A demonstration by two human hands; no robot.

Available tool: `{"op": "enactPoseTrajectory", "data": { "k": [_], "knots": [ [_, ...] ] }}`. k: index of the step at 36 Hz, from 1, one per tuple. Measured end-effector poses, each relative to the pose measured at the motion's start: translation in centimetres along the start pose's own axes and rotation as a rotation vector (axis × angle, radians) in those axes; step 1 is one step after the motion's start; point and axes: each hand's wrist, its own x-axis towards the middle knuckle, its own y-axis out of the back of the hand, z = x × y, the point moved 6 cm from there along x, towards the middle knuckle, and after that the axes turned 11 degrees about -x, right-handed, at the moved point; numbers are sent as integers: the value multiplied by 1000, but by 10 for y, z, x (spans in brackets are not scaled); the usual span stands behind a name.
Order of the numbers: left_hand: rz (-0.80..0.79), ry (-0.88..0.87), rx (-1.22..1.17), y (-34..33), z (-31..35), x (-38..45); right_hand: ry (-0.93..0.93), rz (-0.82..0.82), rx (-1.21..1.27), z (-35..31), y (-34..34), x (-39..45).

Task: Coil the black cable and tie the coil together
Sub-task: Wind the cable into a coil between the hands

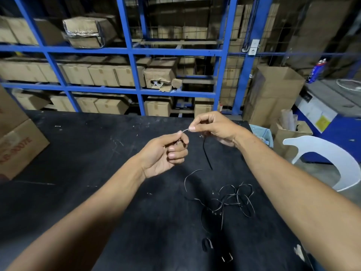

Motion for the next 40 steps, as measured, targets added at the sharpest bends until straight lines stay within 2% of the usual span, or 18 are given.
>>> {"op": "enactPoseTrajectory", "data": {
  "k": [5, 10, 17, 22, 25, 28, 30, 32, 36, 40],
  "knots": [
    [13, -167, -112, -15, 22, -5, -27, 95, 193, 14, -4, -8],
    [-104, -223, -130, -29, 46, -5, -107, 132, 341, 41, -29, -20],
    [-37, -294, 24, -32, 79, 3, -133, 113, 286, 55, -56, -41],
    [37, -362, 76, -29, 100, 12, -111, 49, 146, 46, -67, -57],
    [163, -388, 326, -24, 105, 16, -83, 37, 48, 31, -61, -64],
    [293, -376, 774, -16, 107, 19, -26, 59, -76, 11, -44, -68],
    [273, -299, 1012, -11, 101, 22, 20, 113, -150, -5, -26, -65],
    [253, -163, 1112, -6, 88, 23, 83, 183, -247, -22, -6, -61],
    [136, 58, 884, -18, 53, 22, 174, 272, -456, -53, 26, -52],
    [-35, 179, 488, -31, 34, 20, 197, 311, -424, -59, 50, -43]
  ]
}}
